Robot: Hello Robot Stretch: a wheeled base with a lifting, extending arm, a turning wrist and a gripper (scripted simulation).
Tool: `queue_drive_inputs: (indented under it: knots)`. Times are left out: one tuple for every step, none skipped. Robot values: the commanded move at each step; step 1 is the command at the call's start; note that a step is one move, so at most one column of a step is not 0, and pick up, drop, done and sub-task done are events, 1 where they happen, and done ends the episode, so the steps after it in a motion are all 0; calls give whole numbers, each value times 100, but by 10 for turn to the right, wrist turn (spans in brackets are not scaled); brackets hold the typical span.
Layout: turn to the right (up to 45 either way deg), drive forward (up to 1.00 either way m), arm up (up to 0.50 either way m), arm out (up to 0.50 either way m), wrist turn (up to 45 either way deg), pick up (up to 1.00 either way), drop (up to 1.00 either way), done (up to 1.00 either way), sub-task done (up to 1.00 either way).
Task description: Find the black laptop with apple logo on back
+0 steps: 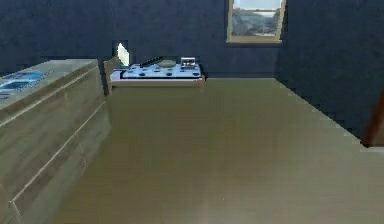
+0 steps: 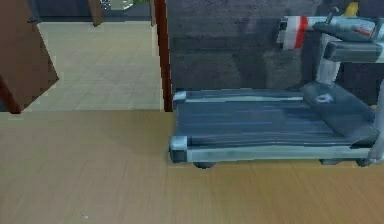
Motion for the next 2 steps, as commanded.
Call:
queue_drive_inputs:
  knots:
    - [0,100,0,0,0,0,0,0,0]
    - [0,100,0,0,0,0,0,0,0]
